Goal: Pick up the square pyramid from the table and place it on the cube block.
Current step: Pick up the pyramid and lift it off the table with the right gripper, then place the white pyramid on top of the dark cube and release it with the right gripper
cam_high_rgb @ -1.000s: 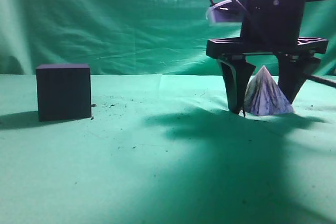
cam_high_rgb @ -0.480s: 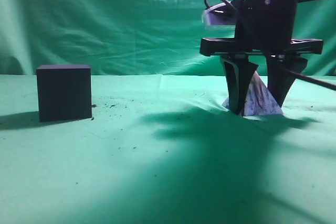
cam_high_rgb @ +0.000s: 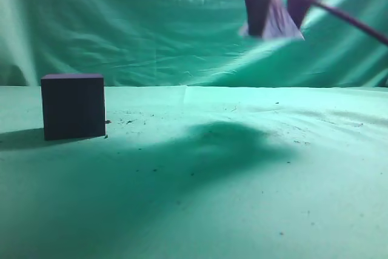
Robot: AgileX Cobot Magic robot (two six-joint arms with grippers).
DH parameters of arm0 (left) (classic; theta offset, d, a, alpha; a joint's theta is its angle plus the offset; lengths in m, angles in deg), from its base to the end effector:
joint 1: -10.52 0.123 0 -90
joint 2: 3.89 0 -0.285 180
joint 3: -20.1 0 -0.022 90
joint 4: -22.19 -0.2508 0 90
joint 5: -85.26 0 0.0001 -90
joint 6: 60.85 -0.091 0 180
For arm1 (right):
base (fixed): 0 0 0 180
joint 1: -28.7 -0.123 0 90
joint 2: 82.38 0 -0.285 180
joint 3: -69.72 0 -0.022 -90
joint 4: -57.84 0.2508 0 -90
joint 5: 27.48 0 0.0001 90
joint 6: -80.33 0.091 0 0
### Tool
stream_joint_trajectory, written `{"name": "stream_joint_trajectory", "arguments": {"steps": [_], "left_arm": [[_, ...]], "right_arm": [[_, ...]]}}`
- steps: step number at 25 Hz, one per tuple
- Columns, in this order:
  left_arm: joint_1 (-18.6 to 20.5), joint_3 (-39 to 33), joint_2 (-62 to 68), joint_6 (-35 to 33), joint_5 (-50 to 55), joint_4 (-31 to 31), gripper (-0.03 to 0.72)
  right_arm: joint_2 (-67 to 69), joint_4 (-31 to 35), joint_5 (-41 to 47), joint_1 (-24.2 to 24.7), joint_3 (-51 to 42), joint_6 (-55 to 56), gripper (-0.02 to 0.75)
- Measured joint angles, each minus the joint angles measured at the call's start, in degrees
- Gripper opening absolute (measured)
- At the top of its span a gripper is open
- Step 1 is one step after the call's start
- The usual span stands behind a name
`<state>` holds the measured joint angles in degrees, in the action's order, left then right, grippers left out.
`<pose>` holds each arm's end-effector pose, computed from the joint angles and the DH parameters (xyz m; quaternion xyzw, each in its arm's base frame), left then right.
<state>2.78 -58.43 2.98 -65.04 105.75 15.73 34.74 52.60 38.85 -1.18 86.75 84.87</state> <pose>0.0528 -0.0035 0.1743 0.1129 0.7893 0.0289 0.6028 0.3524 0.1937 0.2662 -0.2305 0.9649 -0.0068 0.1258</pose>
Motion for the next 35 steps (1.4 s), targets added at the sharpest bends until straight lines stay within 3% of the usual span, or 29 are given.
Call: {"name": "stream_joint_trajectory", "arguments": {"steps": [5,6,9,12,17,30,33,35], "left_arm": [[0.0,0.0,0.0,0.0,0.0,0.0,0.000],[0.0,0.0,0.0,0.0,0.0,0.0,0.000],[0.0,0.0,0.0,0.0,0.0,0.0,0.000],[0.0,0.0,0.0,0.0,0.0,0.0,0.000],[0.0,0.0,0.0,0.0,0.0,0.0,0.000],[0.0,0.0,0.0,0.0,0.0,0.0,0.000],[0.0,0.0,0.0,0.0,0.0,0.0,0.000],[0.0,0.0,0.0,0.0,0.0,0.0,0.000]], "right_arm": [[-0.3,1.0,4.0,-10.1,9.5,-1.4,0.398],[0.0,1.3,4.4,-12.7,10.9,-1.4,0.358],[3.2,1.5,4.6,-19.1,15.9,-1.5,0.372],[9.3,1.7,4.8,-22.9,21.6,-1.6,0.372],[16.7,2.0,4.9,-23.8,27.0,-1.6,0.372],[21.0,2.0,4.7,-23.7,27.9,-1.6,0.372],[21.0,2.0,4.8,-23.7,27.9,-1.6,0.569],[20.3,2.0,4.8,-23.7,27.9,-1.6,0.650]]}}
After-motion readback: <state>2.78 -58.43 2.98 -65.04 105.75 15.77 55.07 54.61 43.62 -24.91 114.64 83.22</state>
